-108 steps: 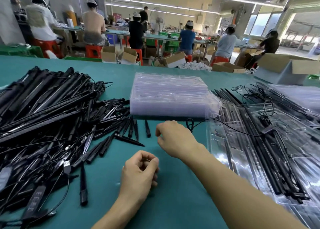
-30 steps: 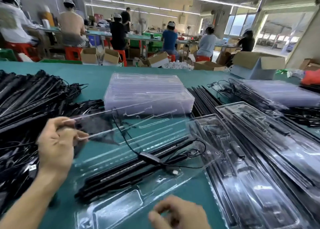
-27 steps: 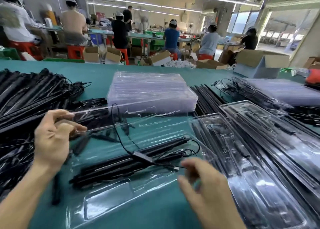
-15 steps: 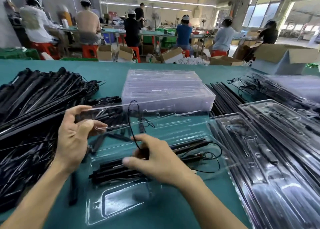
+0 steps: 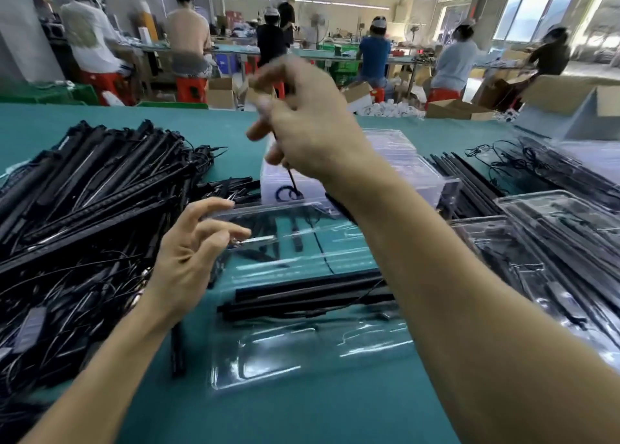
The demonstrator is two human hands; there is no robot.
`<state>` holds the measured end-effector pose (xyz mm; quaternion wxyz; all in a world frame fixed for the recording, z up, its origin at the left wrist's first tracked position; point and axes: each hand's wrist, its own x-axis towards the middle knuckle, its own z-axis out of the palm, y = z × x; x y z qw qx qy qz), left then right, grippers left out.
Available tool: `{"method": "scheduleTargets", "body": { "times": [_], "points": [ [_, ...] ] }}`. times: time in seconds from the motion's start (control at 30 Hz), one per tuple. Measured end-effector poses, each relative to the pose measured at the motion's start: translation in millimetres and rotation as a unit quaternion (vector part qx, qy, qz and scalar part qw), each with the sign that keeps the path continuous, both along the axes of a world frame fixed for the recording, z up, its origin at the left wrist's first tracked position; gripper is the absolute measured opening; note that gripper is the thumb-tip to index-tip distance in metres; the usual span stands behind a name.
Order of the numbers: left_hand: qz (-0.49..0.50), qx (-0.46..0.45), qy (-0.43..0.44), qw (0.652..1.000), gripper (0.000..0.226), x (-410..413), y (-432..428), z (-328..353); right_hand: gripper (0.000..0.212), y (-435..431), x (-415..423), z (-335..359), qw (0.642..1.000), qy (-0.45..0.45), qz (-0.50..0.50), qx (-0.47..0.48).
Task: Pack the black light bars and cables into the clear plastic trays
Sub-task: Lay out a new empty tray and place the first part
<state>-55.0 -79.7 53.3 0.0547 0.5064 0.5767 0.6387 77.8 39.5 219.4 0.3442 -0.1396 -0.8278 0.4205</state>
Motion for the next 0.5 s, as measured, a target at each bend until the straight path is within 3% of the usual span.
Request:
{"method": "scheduleTargets", "body": {
  "times": [0.1, 0.2, 0.3, 0.37, 0.5],
  "points": [
    [0.005, -0.003, 0.012, 1.0, 0.041, 3.5, 7.1, 8.9, 0.02, -14.5, -2.6, -8.4, 0.985, 0.048, 0.085, 0.143],
    [0.02, -0.018, -0.01, 1.0, 0.043, 8.8, 8.7, 22.5, 0.016, -16.8, 3.1, -14.9, 0.975, 0.049, 0.173, 0.134],
    [0.012, -0.01, -0.068, 0.998, 0.013, 9.3, 2.7, 42.9, 0.013, -8.0, 11.5, 2.4, 0.973, 0.093, 0.185, 0.103],
    [0.013, -0.027, -0.085, 0.996, 0.018, 12.0, -0.7, 59.6, 0.011, -4.4, 20.1, 18.9, 0.971, 0.116, 0.186, 0.099],
    [0.077, -0.131, -0.021, 0.988, 0.02, 14.4, -2.5, 84.1, 0.01, -4.7, 27.1, 36.2, 0.966, 0.087, 0.191, 0.15]
  ]
}}
